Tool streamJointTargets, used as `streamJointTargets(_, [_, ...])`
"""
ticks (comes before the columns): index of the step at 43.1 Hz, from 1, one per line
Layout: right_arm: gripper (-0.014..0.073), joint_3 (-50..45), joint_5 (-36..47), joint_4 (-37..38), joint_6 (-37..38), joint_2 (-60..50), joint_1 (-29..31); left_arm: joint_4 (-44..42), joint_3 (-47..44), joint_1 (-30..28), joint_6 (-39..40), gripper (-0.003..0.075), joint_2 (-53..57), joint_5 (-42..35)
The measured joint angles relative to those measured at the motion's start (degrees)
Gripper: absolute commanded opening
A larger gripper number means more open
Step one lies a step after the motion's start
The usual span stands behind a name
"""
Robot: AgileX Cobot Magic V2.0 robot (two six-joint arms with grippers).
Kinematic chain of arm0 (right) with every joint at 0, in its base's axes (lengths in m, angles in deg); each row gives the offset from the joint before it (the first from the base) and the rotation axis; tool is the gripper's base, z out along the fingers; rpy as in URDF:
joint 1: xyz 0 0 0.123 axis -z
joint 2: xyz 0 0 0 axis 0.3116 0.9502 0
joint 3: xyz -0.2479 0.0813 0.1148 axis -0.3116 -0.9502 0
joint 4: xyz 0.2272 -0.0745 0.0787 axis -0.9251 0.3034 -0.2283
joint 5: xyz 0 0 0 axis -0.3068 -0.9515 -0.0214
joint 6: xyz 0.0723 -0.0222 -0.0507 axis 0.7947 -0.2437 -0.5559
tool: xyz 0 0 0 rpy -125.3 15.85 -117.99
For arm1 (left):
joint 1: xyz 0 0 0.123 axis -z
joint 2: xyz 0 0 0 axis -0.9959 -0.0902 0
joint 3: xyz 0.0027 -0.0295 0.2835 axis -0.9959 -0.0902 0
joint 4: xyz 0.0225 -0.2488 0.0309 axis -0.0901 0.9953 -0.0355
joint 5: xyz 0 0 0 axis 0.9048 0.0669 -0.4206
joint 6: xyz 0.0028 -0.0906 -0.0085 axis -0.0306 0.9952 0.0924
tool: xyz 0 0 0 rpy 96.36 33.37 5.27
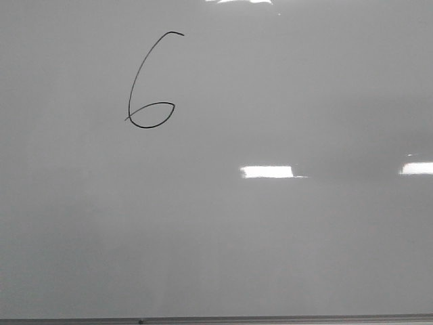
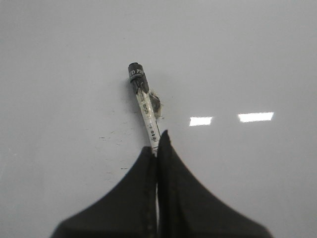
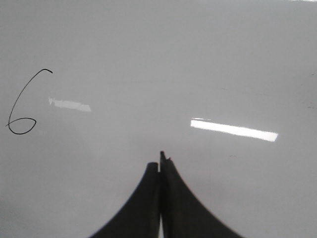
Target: Write number 6 on whiteboard
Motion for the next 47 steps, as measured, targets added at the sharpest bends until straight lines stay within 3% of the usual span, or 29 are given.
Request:
streamJointTargets(15, [-0.0058,-13.27,13.35,-0.04,0.45,-1.78,0.0,0.0,0.0,0.0,0.0,-0.002,0.0,-0.09])
streamJointTargets(24, [-0.0058,-20.37,11.35,-0.13,1.64,-7.23,1.43,0.0,0.0,0.0,0.0,-0.002,0.0,-0.21])
streamJointTargets(35, [-0.0058,-20.6,8.21,-0.13,1.73,-8.21,5.38,0.0,0.0,0.0,0.0,-0.002,0.0,-0.33])
streamJointTargets(47, [-0.0058,-20.6,7.61,-0.13,1.73,-8.21,5.72,0.0,0.0,0.0,0.0,-0.002,0.0,-0.33])
